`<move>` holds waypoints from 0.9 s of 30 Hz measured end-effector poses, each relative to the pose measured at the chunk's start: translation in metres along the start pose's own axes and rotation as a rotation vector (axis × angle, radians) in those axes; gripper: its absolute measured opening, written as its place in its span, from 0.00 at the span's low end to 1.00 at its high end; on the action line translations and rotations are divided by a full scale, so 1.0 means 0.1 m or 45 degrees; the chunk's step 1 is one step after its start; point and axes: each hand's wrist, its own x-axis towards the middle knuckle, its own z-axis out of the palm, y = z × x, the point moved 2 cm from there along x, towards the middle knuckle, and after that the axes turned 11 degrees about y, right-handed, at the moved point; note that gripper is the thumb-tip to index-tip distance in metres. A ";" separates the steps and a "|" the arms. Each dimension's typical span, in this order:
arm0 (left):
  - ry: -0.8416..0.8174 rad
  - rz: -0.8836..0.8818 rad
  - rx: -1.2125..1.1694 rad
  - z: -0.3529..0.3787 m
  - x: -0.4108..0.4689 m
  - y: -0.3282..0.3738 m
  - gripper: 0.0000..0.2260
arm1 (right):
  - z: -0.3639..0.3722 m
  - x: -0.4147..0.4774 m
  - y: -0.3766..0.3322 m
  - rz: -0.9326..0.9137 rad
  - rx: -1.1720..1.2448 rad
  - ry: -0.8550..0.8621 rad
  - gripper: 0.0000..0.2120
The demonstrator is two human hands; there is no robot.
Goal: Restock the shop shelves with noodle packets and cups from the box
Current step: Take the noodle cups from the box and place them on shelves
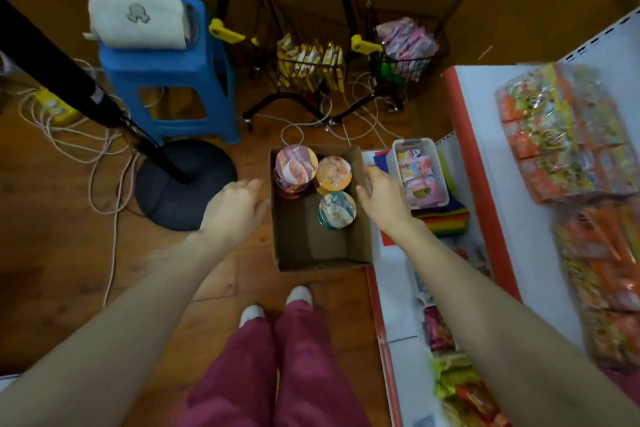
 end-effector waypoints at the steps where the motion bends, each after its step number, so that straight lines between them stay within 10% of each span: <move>1: -0.016 -0.025 0.006 0.10 0.06 -0.01 0.16 | 0.10 0.03 0.06 0.029 0.024 -0.027 0.20; 27: 0.167 -0.154 0.246 3.47 2.21 -1.19 0.27 | 4.36 1.54 1.15 0.731 0.619 -0.138 0.19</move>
